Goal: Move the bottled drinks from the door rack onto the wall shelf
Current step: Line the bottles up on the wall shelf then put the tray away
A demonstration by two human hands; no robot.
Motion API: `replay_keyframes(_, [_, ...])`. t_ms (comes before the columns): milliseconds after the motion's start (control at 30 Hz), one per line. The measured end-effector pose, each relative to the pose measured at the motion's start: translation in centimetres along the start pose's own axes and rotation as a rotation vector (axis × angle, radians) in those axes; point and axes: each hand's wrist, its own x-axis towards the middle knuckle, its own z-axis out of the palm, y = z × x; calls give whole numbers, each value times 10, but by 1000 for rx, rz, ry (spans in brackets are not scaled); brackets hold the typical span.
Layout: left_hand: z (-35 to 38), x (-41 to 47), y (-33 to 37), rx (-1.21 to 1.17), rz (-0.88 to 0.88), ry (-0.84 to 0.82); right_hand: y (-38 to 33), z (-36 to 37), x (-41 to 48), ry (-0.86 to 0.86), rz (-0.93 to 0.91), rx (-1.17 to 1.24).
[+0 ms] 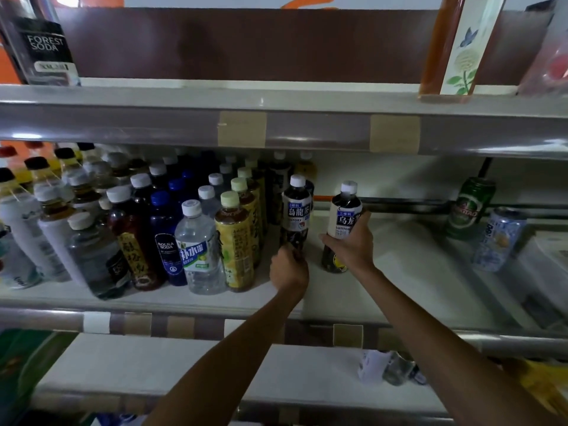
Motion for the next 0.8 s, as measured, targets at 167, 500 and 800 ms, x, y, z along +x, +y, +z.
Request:
replay_keyframes(167, [2,17,7,5,-47,-82,14,0,-4,-78,25,-41])
replay_keyframes(500, [15,80,4,42,-74,-5,18,-1,-1,-108,28,-47])
replay_keyframes(800, [21,92,4,138,14,-47,16,1,-1,-112,57,-64])
